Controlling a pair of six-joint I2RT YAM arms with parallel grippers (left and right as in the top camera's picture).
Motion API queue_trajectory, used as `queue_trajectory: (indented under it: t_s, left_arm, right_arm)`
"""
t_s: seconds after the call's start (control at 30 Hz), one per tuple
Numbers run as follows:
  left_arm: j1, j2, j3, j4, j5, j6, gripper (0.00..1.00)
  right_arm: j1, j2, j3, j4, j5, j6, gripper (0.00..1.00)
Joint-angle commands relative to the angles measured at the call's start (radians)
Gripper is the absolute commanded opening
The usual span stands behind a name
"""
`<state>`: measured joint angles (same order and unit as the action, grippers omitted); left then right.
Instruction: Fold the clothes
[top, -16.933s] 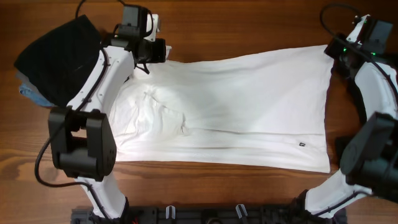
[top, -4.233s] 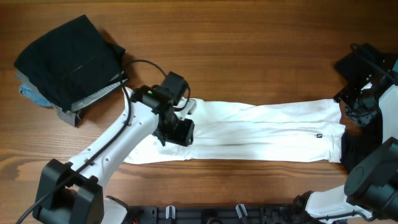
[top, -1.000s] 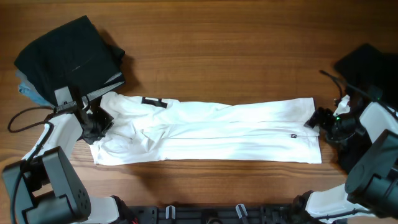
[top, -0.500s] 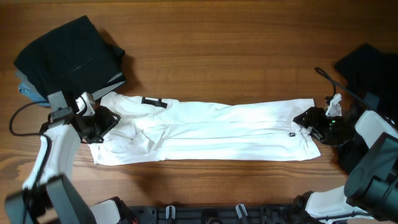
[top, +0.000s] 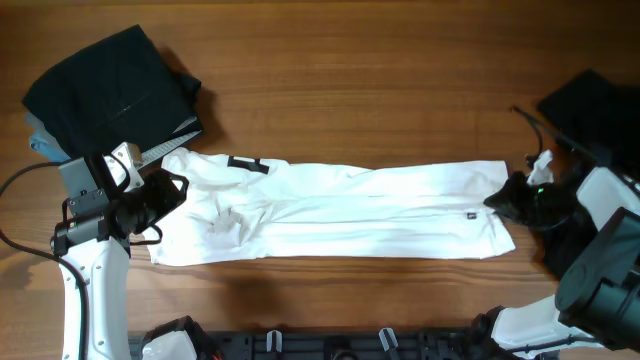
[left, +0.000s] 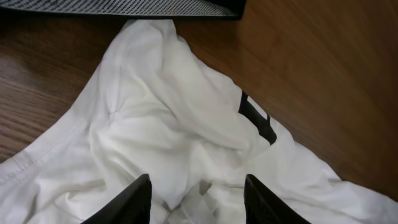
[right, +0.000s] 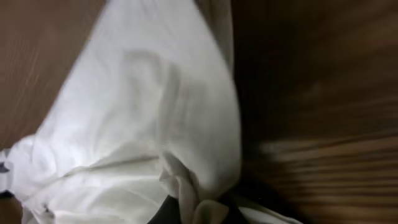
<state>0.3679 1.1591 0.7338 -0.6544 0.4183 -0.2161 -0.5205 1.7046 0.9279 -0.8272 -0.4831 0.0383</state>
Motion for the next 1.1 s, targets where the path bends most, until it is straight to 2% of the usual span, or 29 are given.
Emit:
queue_trajectory:
  t_s: [0.0, 0.2, 0.37, 0.5, 0.77, 0.87, 0.93, 1.0, 1.07]
  left_arm:
    - [0.001, -0.011, 0.001, -0.009, 0.019, 0.039, 0.47]
    - [0.001, -0.011, 0.001, -0.009, 0.019, 0.047, 0.47]
    - [0.001, -0.011, 0.001, -0.009, 0.019, 0.052, 0.47]
    - [0.0, -0.011, 0.001, -0.017, 0.019, 0.052, 0.47]
    - [0.0, -0.011, 0.001, -0.02, 0.019, 0.052, 0.47]
    - [0.0, -0.011, 0.001, -0.02, 0.019, 0.052, 0.47]
    - [0.0, -0.011, 0.001, -0.02, 0.019, 0.052, 0.47]
    - [0.0, -0.011, 0.001, -0.021, 0.019, 0.052, 0.47]
    - [0.0, -0.011, 0.001, -0.021, 0.019, 0.052, 0.47]
  right_arm:
    - [0.006, -0.091, 0.111, -0.062, 0.149, 0.043, 0.04]
    - [0.035, -0.203, 0.122, -0.096, 0.177, 0.04, 0.04]
    - [0.146, -0.224, 0.121, -0.114, 0.245, 0.044, 0.04]
    - [0.264, -0.223, 0.114, -0.115, 0.373, 0.148, 0.04]
    - [0.48, -0.223, 0.111, -0.16, 0.378, 0.306, 0.06]
    - [0.547, -0.223, 0.111, -0.179, 0.382, 0.373, 0.1]
    - [0.595, -0.223, 0.111, -0.181, 0.382, 0.414, 0.28]
    - [0.624, -0.223, 0.111, -0.179, 0.382, 0.441, 0.4]
    - [0.637, -0.224, 0.113, -0.175, 0.379, 0.457, 0.42]
